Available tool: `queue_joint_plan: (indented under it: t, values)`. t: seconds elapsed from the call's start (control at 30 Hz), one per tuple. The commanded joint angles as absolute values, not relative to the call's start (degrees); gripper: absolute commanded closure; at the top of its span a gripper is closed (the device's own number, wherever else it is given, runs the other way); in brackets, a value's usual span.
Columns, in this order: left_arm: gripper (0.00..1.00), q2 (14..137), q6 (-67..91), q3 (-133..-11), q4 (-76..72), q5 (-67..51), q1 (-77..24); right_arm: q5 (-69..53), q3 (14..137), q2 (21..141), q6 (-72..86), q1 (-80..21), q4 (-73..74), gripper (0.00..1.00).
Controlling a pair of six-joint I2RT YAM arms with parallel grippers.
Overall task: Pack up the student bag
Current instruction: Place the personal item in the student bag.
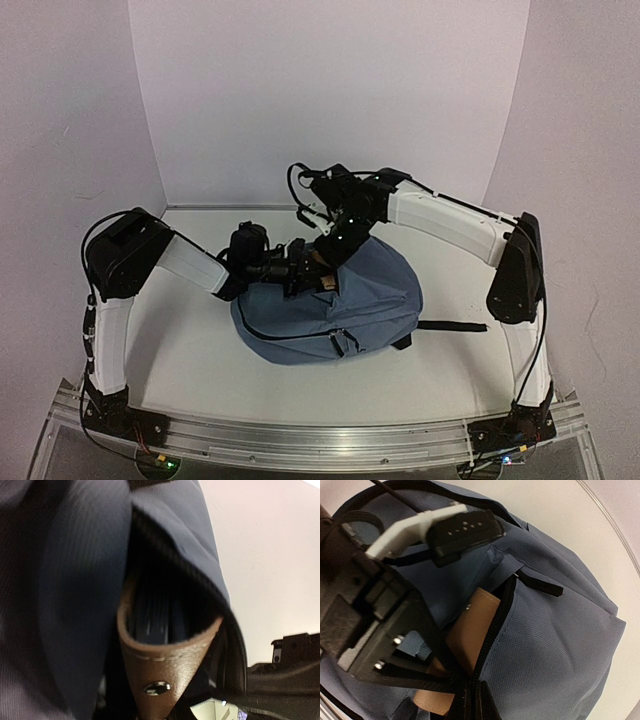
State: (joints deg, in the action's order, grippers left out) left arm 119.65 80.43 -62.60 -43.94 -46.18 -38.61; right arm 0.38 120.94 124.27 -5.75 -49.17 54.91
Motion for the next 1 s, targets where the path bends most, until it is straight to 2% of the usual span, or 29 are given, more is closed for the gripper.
queue_joint_plan:
  t: [0.0, 0.33, 0.4, 0.57, 0.63, 0.77, 0.97]
  values:
    - [1.00, 122.45, 81.49, -71.19, -51.29, -46.31, -40.06, -4.20, 125.93, 120.99, -3.44, -49.99, 53.06, 1.00]
    - [0.95, 129.08, 80.66, -78.55, -47.09, -46.32, -41.68, -7.17, 127.89, 121.50, -1.13, -49.82, 53.00, 1.00]
    - [0.89, 129.88, 80.60, -78.66, -45.24, -45.96, -41.71, -7.82, 128.16, 121.65, -0.84, -49.56, 52.93, 1.00]
    - [0.56, 124.63, 77.27, -72.71, -40.15, -43.14, -41.01, -9.11, 127.44, 121.92, -0.44, -47.26, 53.11, 1.00]
    - [0.48, 120.34, 73.94, -71.13, -33.74, -41.47, -40.83, -11.04, 126.11, 121.71, 0.53, -45.56, 53.15, 1.00]
    - [0.40, 114.80, 66.03, -73.08, -19.52, -40.49, -40.85, -16.92, 122.99, 121.25, 2.59, -42.48, 53.10, 1.00]
    - [0.34, 109.22, 63.32, -70.46, -13.10, -40.32, -40.78, -25.01, 120.38, 120.88, 2.96, -40.54, 53.09, 0.95]
